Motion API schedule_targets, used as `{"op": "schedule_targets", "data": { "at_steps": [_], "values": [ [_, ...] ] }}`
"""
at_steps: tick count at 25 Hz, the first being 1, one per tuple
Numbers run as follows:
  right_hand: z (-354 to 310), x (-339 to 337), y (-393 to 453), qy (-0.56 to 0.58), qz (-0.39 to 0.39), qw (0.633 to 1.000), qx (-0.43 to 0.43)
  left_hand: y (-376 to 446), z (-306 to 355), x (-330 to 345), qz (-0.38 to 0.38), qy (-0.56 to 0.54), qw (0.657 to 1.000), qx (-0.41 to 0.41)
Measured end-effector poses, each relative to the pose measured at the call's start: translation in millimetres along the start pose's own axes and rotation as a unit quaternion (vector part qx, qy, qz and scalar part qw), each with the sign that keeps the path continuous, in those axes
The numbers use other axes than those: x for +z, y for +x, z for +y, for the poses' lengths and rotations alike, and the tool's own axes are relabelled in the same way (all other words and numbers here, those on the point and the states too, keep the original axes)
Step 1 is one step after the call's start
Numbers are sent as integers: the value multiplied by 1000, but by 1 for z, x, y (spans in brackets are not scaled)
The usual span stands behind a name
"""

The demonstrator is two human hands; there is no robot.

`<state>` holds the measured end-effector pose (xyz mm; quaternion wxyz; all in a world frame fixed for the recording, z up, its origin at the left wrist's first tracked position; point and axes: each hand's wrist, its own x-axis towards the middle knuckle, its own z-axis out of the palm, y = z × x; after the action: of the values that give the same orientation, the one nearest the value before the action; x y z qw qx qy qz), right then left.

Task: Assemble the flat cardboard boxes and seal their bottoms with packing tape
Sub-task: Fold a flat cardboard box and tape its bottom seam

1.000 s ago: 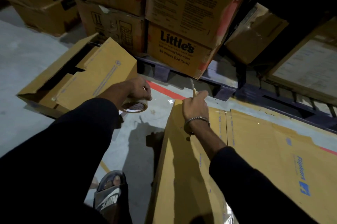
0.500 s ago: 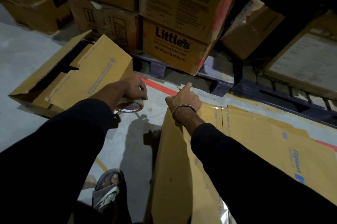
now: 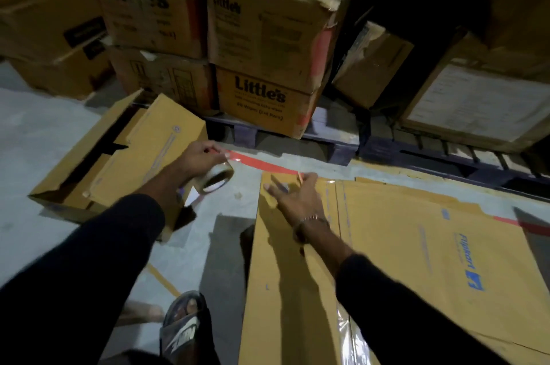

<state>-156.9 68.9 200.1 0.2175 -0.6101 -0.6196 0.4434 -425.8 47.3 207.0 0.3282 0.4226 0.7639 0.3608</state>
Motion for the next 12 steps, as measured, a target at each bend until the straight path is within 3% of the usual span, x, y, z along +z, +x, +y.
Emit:
{"op": "schedule_targets", "data": {
  "at_steps": [6, 9, 12],
  "values": [
    [75, -77, -86, -3, 54, 996, 64, -57, 67, 15, 151, -58, 985, -66],
    [87, -105, -118, -11, 55, 994, 89, -119, 107, 33, 339, 113, 934, -17],
    [80, -124, -140, 4, 51, 993, 102, -176, 123, 58, 358, 256, 898, 15]
  ]
}}
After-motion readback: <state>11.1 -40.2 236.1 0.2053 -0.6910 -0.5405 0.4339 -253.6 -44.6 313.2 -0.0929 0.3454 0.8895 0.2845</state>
